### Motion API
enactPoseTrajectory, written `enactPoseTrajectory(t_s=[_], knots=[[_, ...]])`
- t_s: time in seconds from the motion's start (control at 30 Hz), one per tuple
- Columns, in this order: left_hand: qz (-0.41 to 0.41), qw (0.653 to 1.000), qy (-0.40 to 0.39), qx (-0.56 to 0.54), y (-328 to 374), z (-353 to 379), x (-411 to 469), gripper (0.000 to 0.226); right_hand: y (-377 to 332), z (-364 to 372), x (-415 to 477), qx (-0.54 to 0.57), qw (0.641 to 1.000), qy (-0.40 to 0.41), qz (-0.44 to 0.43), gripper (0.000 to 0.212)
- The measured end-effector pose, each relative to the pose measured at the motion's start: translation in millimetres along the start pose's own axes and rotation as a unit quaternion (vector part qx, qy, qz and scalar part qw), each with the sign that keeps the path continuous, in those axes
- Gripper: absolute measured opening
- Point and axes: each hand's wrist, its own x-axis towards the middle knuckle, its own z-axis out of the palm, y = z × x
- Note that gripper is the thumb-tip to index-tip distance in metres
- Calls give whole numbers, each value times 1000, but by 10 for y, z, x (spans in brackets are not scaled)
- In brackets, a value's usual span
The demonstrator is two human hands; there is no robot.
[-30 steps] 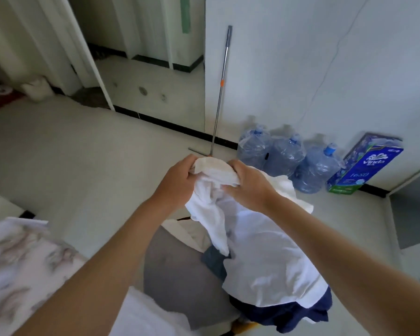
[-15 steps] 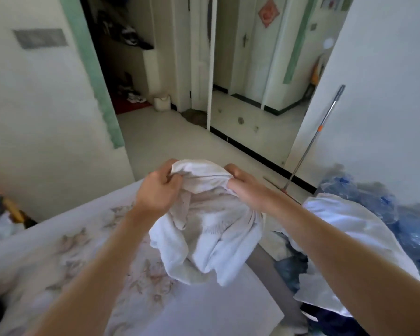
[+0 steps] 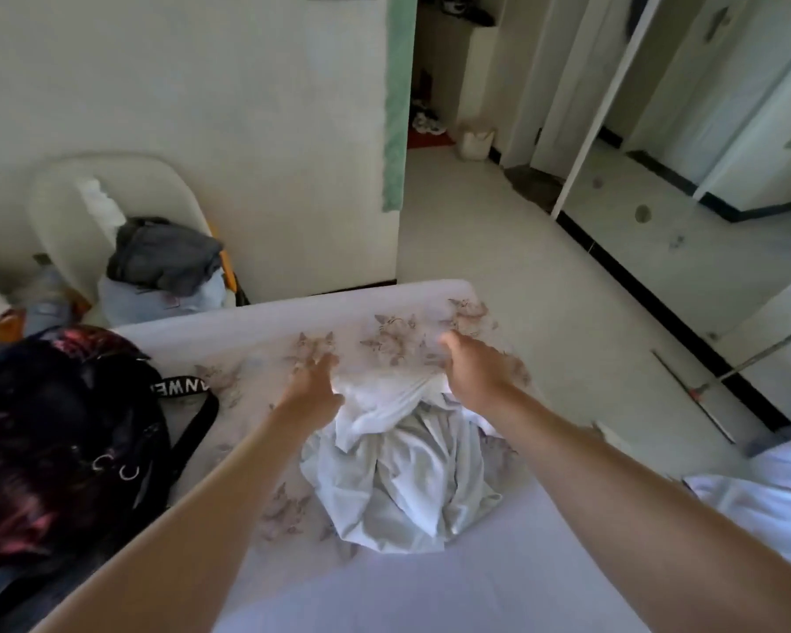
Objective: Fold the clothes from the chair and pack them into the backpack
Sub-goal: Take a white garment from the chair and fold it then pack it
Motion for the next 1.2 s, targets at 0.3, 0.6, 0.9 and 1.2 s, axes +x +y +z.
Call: enactPoseTrajectory(t_s=[0.3,0.6,0.9,1.2], knots=[[-25,988,-98,114,-275,883,-242,71,25,1167,156,-11,969,-141,-204,75],[-21,999,4,-34,-403,533,-9,40,-88,1246,637,-11,977,-143,-160,26],[-95,942,322,6,-499,-215,581,50,18,721,1538,198,970,91,111,29],[26,994,-51,91,-594,979,16,46,-35,1302,216,19,939,-273,-206,59]])
